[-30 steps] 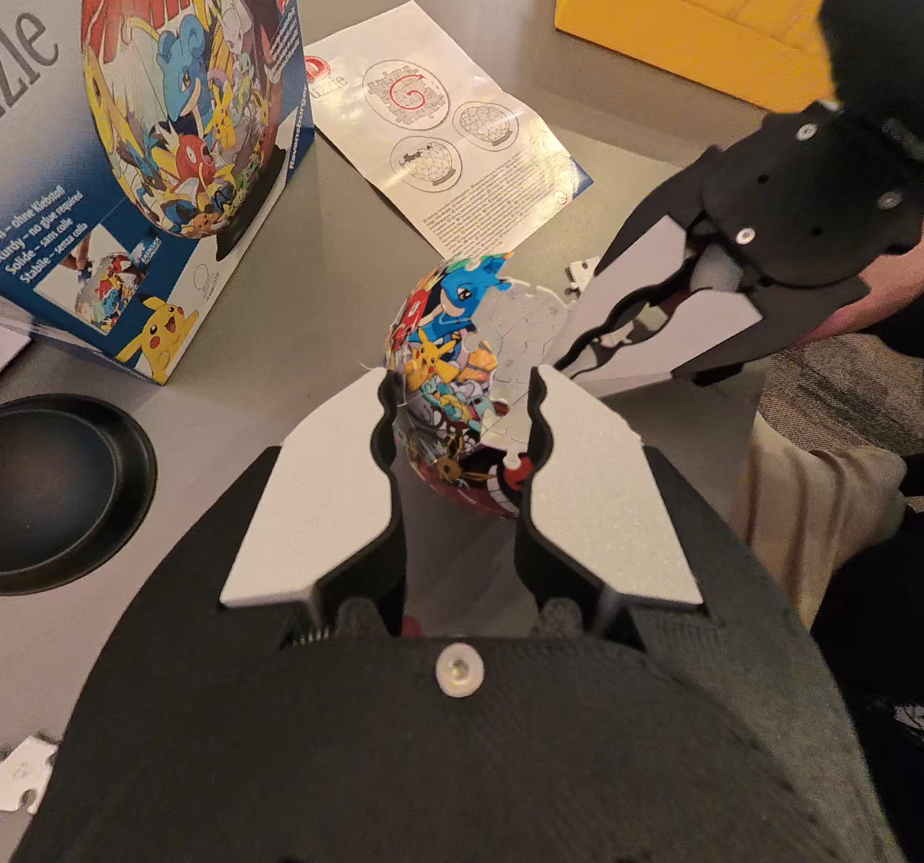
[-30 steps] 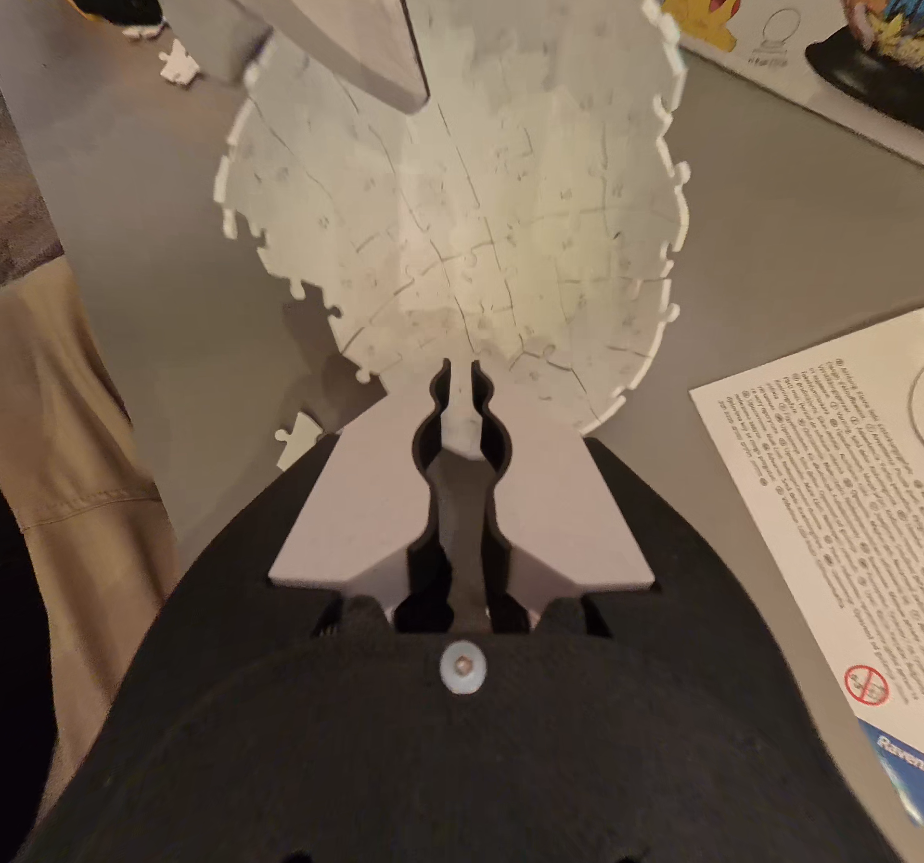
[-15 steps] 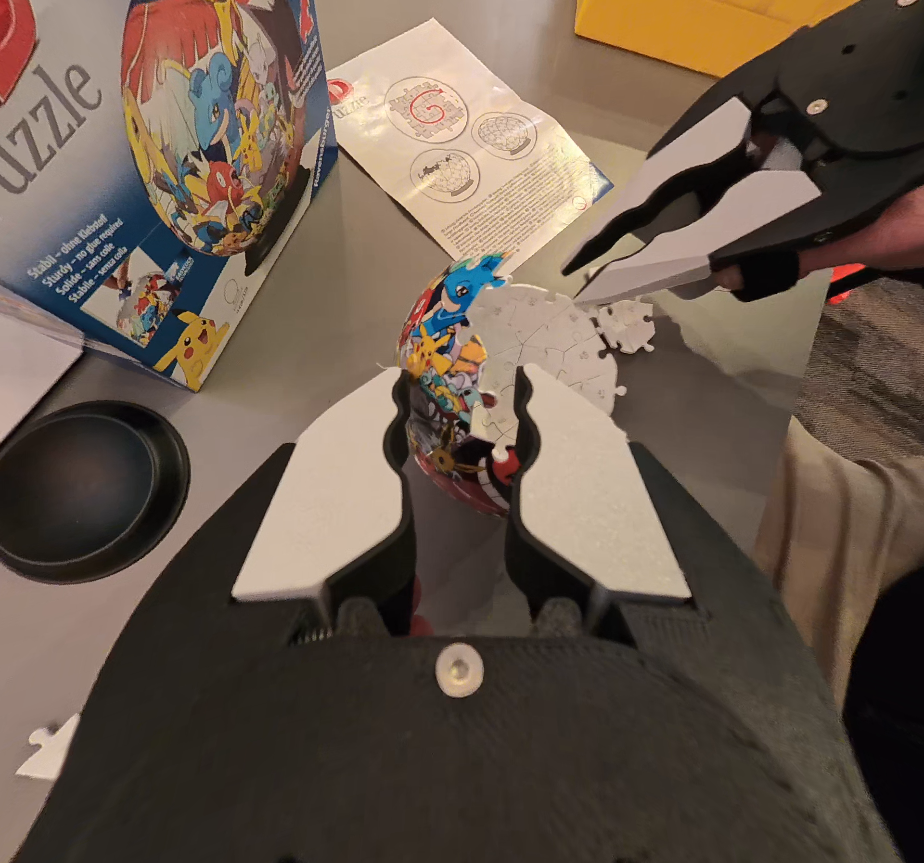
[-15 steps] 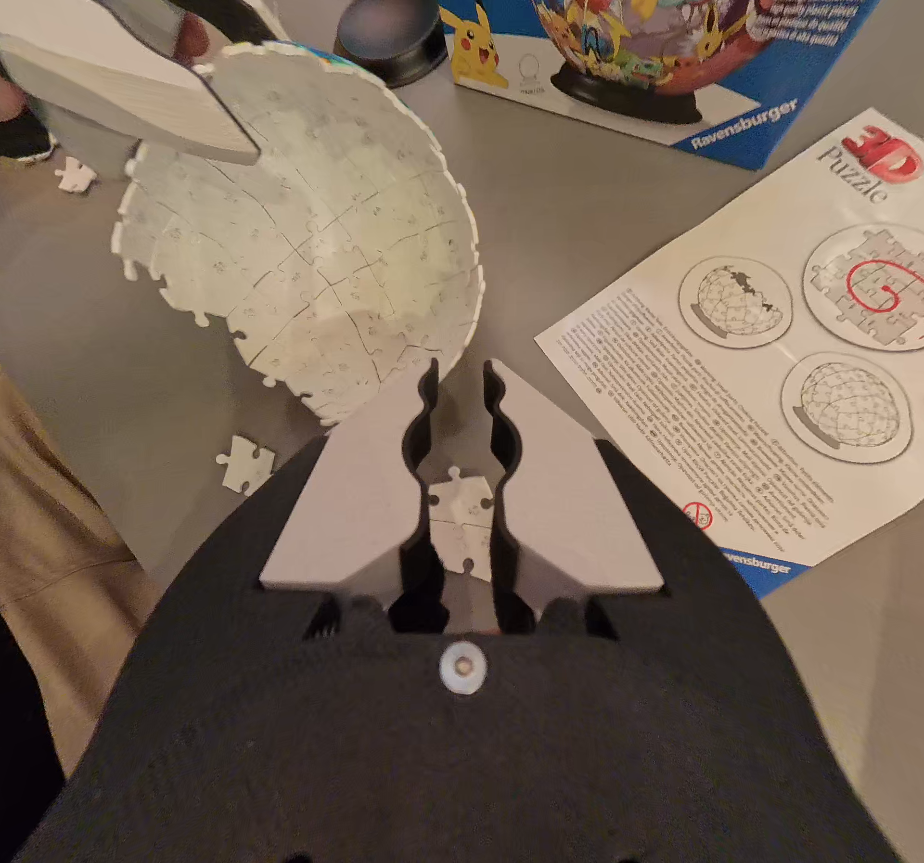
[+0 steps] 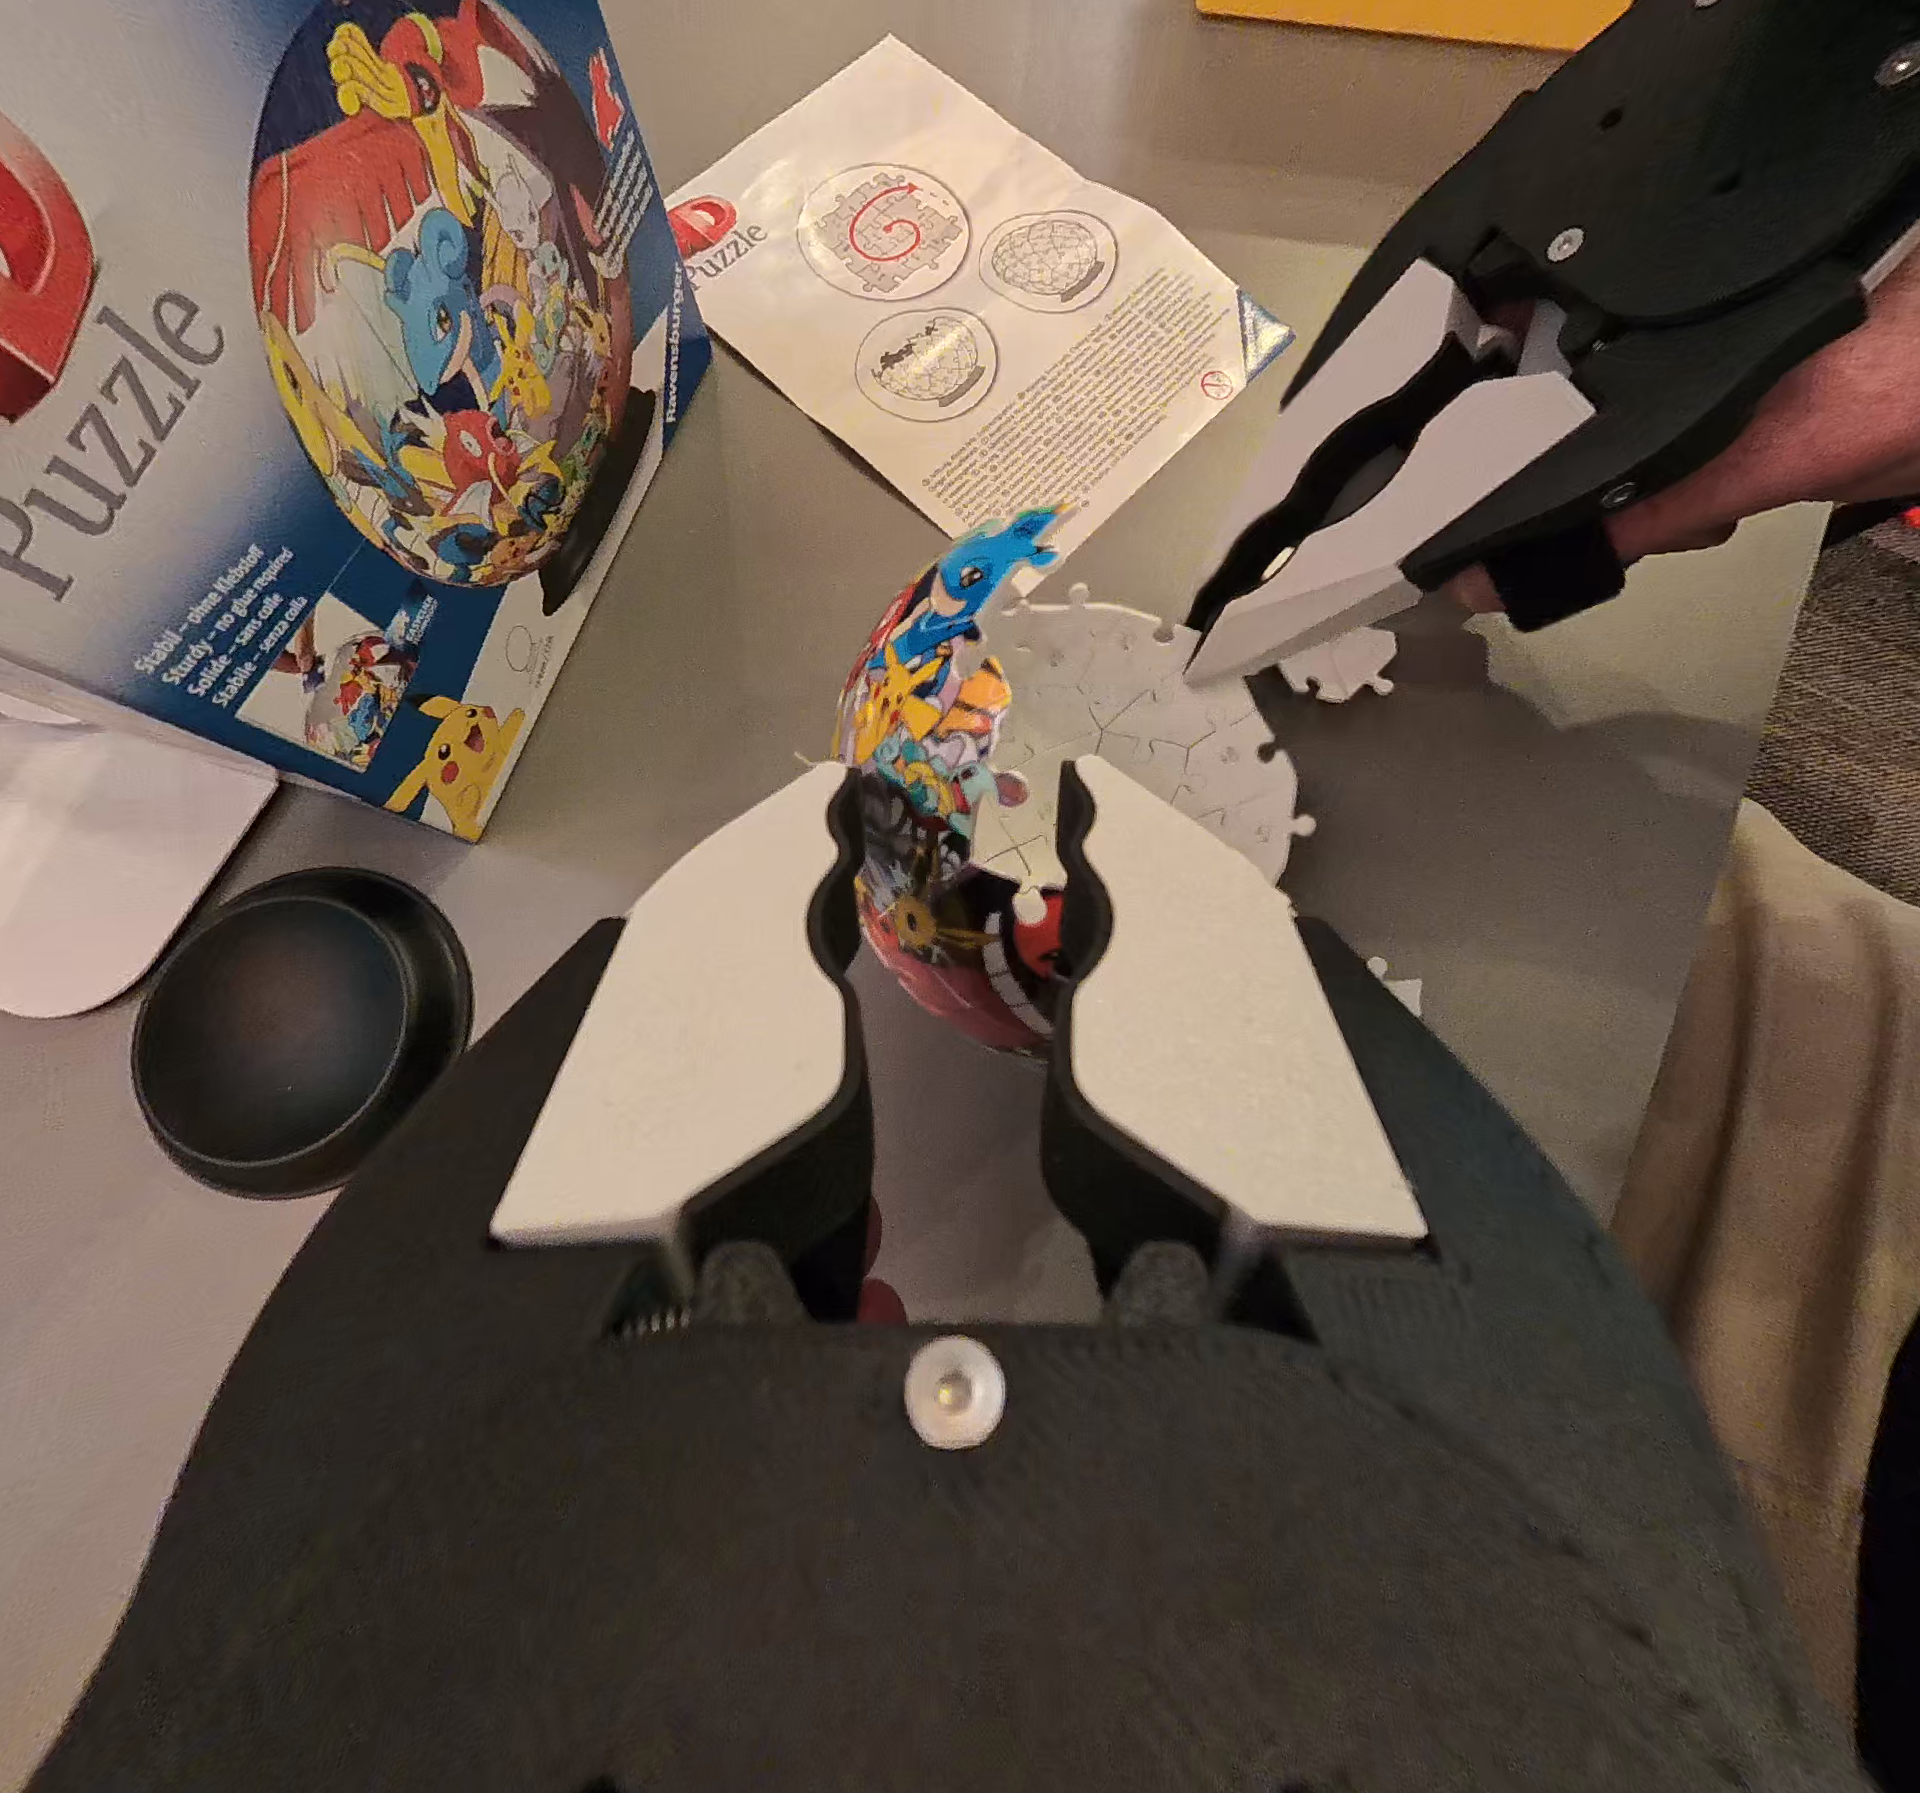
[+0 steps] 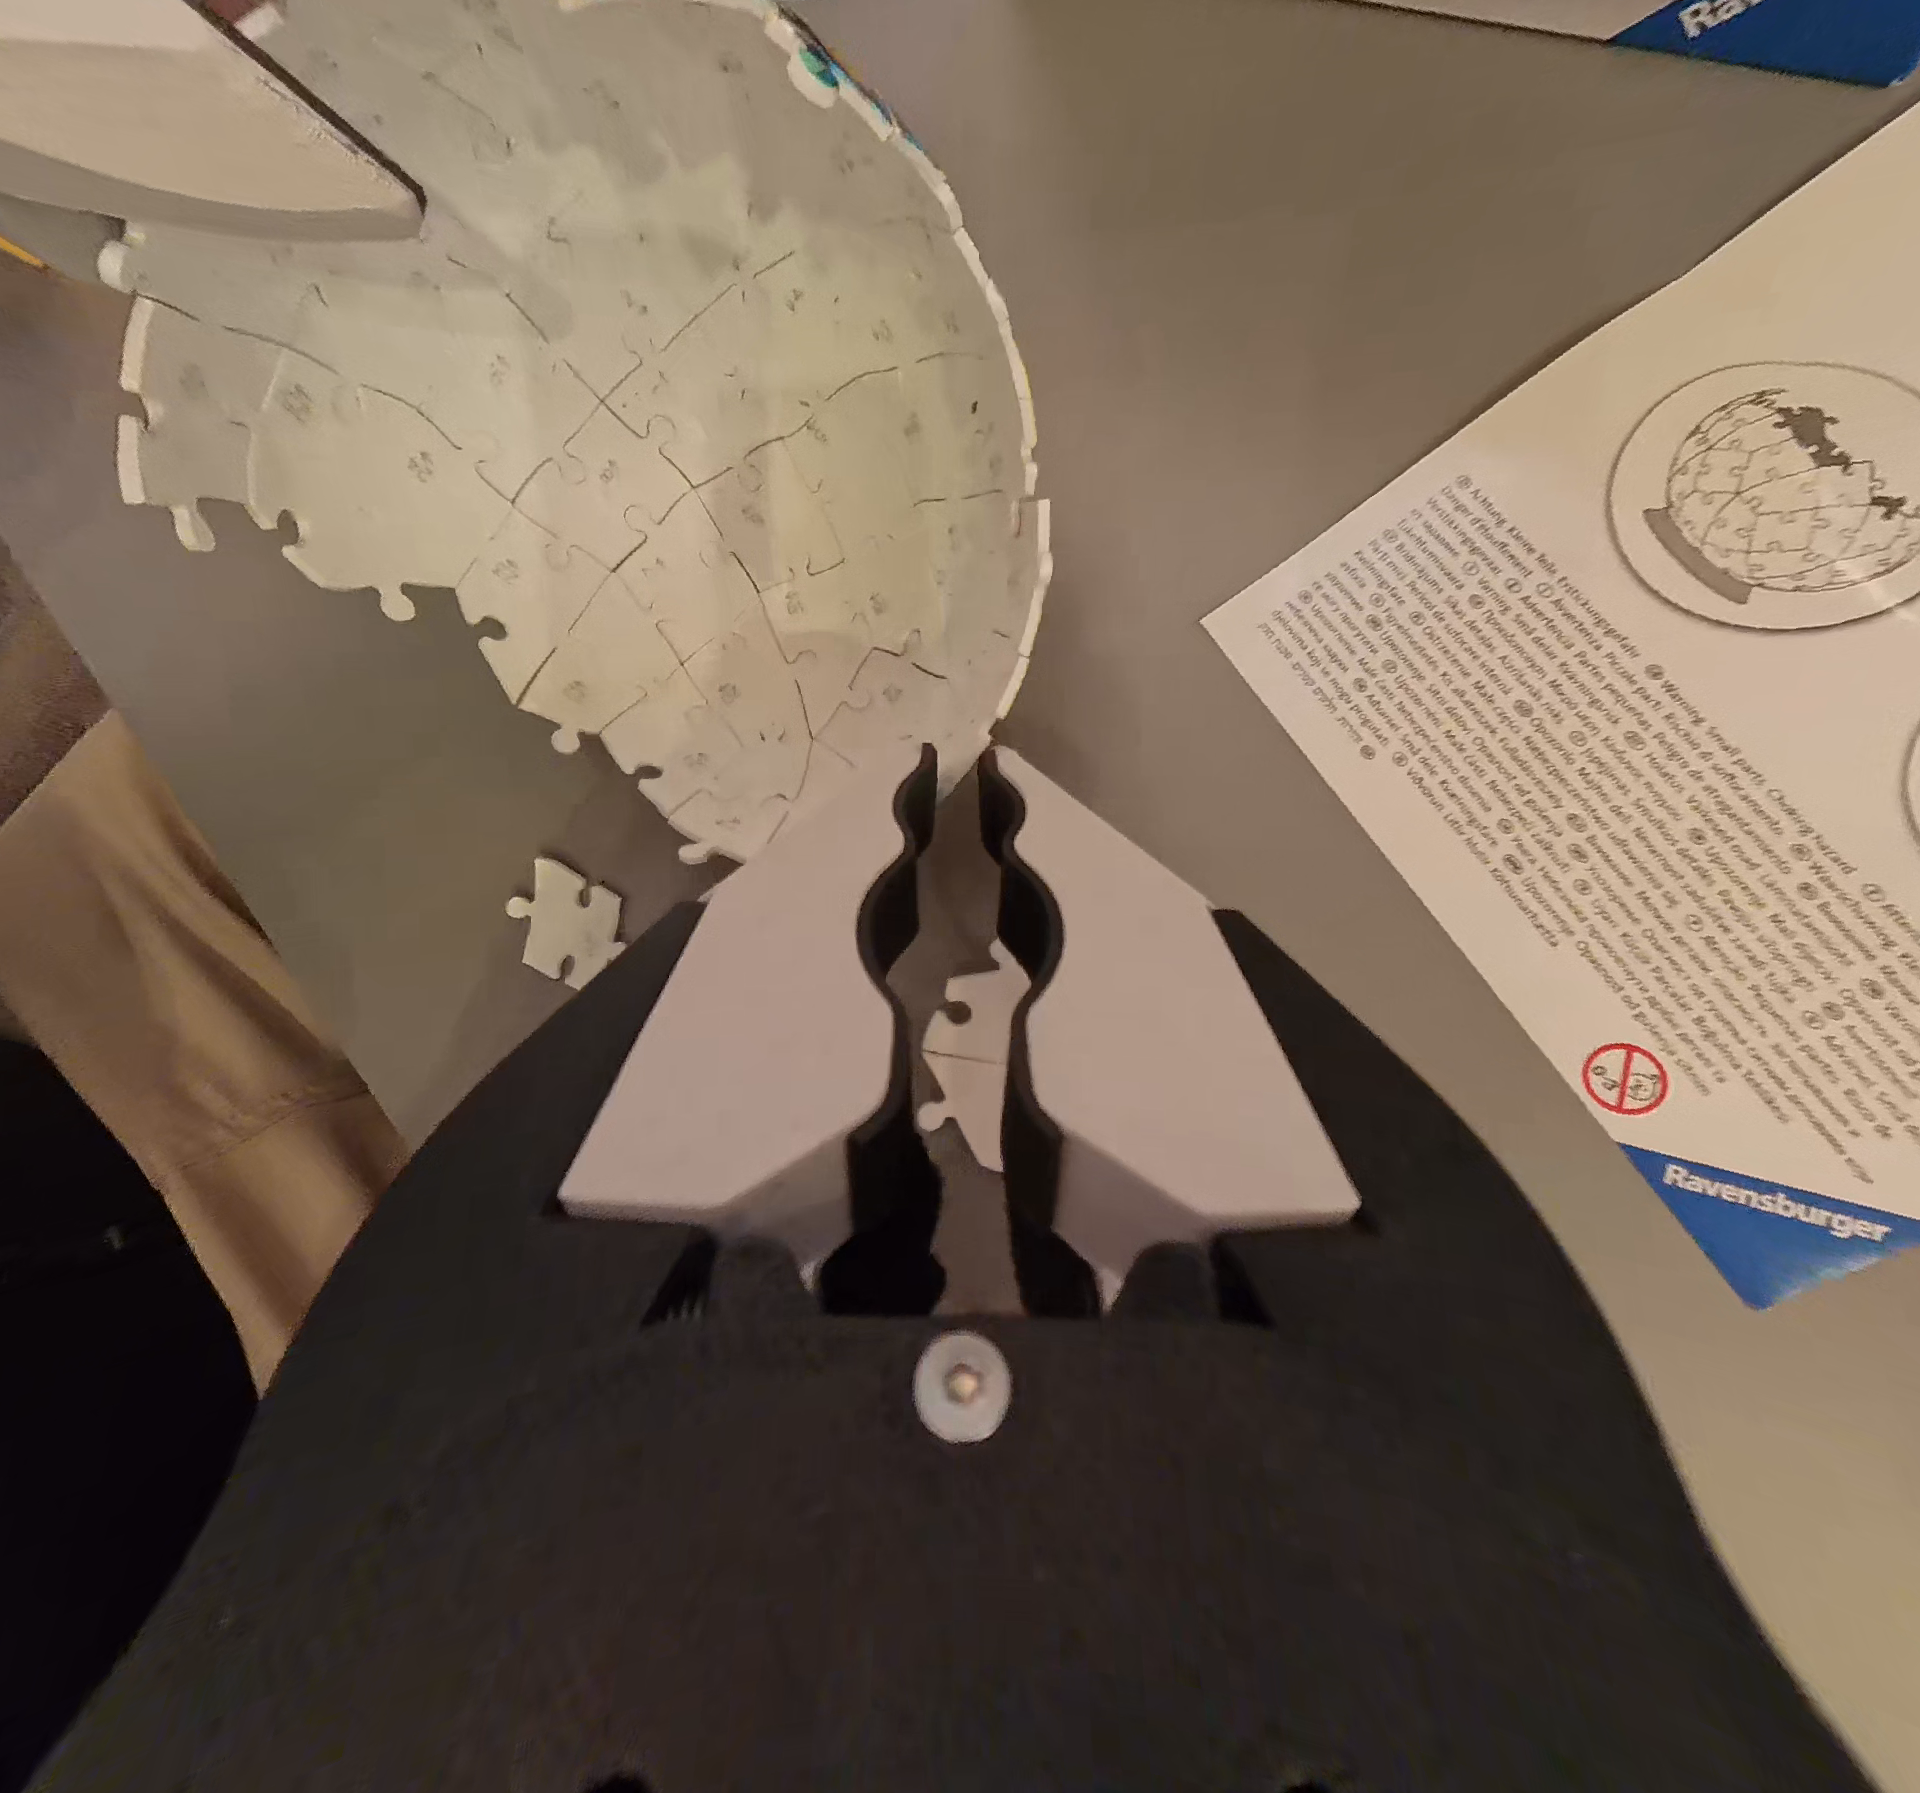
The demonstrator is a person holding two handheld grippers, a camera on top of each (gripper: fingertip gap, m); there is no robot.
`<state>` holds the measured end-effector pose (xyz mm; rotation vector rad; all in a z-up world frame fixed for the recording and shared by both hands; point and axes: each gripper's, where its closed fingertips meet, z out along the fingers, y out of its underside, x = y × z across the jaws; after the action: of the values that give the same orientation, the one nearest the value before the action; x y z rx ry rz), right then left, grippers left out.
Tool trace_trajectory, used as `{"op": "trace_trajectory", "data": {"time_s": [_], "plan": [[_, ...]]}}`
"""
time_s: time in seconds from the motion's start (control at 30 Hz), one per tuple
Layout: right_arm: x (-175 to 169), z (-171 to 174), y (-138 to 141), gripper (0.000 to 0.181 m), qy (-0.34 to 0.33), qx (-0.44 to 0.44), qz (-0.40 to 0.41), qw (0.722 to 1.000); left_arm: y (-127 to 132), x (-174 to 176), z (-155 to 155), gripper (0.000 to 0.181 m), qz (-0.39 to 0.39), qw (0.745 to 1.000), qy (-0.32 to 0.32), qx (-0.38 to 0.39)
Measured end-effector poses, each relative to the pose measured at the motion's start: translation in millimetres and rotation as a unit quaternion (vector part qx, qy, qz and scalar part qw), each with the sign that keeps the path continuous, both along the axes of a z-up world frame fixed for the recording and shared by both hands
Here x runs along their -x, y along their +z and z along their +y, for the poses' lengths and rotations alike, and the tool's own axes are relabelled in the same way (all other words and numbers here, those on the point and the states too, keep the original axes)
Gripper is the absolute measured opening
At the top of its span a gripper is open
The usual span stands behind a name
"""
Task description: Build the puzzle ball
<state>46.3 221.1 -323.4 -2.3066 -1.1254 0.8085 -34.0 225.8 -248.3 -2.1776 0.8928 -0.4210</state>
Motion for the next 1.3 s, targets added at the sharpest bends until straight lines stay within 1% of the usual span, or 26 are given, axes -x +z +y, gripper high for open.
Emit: {"op": "trace_trajectory", "data": {"time_s": [0.3,0.53,0.93,1.3], "plan": [[18,-26,-6,0.007,0.013,0.045,0.028,0.998,3,9,-8,0.033,-0.006,1.0,0.001,-0.002],[20,-31,-4,0.007,0.009,0.064,0.045,0.997,2,15,-13,0.031,-0.002,1.0,0.003,-0.005],[19,-40,-4,0.009,0.008,0.049,0.033,0.998,3,13,-19,0.029,-0.003,1.0,0.002,-0.025],[18,-46,-5,0.009,0.02,0.023,0.019,0.999,6,12,-35,0.029,-0.009,0.997,0.018,-0.077]]}}
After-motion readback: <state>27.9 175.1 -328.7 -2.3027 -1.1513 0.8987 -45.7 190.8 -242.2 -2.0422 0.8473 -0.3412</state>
